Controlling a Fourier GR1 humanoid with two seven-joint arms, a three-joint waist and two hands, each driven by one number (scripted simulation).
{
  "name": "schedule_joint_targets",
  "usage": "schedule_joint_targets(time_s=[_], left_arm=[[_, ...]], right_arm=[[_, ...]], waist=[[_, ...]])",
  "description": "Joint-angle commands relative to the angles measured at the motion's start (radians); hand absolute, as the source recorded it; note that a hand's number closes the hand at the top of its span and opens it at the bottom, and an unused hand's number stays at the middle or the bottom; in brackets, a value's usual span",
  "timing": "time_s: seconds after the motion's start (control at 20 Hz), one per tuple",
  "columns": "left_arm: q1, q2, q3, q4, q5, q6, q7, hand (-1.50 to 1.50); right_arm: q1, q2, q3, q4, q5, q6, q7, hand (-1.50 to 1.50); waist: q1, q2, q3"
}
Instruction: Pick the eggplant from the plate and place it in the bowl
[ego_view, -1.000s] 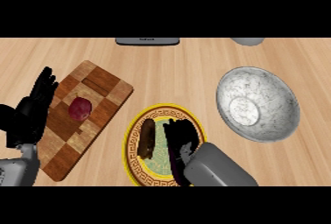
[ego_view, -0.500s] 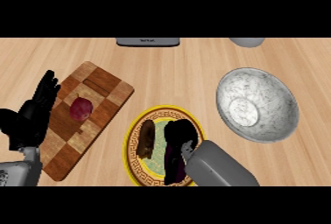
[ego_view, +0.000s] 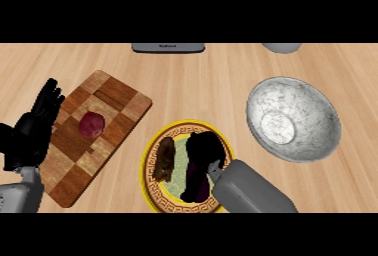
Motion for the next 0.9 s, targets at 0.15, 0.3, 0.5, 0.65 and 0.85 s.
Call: schedule_joint_targets(time_s=[0.15, 0.3, 0.5, 0.65, 0.85], left_arm=[[0.035, -0.03, 0.001, 0.002, -0.006, 0.012, -0.019, 0.0], [0.023, 0.012, 0.023, -0.042, 0.002, -0.009, 0.033, 0.0], [0.016, -0.006, 0.029, 0.022, -0.009, 0.001, -0.02, 0.0], [0.055, -0.018, 0.015, -0.015, -0.017, 0.008, -0.016, 0.0], [0.012, 0.015, 0.05, -0.011, 0.019, -0.023, 0.019, 0.0]], right_arm=[[0.226, -0.184, 0.116, -0.395, 0.088, -0.153, -0.141, 1.5], [0.295, -0.217, 0.133, -0.55, 0.148, -0.194, -0.082, 1.5], [0.285, -0.297, 0.075, -0.818, 0.194, -0.178, -0.015, 1.5], [0.274, -0.316, -0.005, -0.983, 0.232, -0.194, 0.055, 1.5], [0.3, -0.327, -0.129, -1.168, 0.189, -0.209, 0.073, 1.5]], waist=[[-0.027, 0.002, 0.003], [-0.016, 0.004, 0.003], [-0.033, 0.002, 0.002], [-0.037, -0.004, 0.002], [-0.027, 0.004, 0.003]])
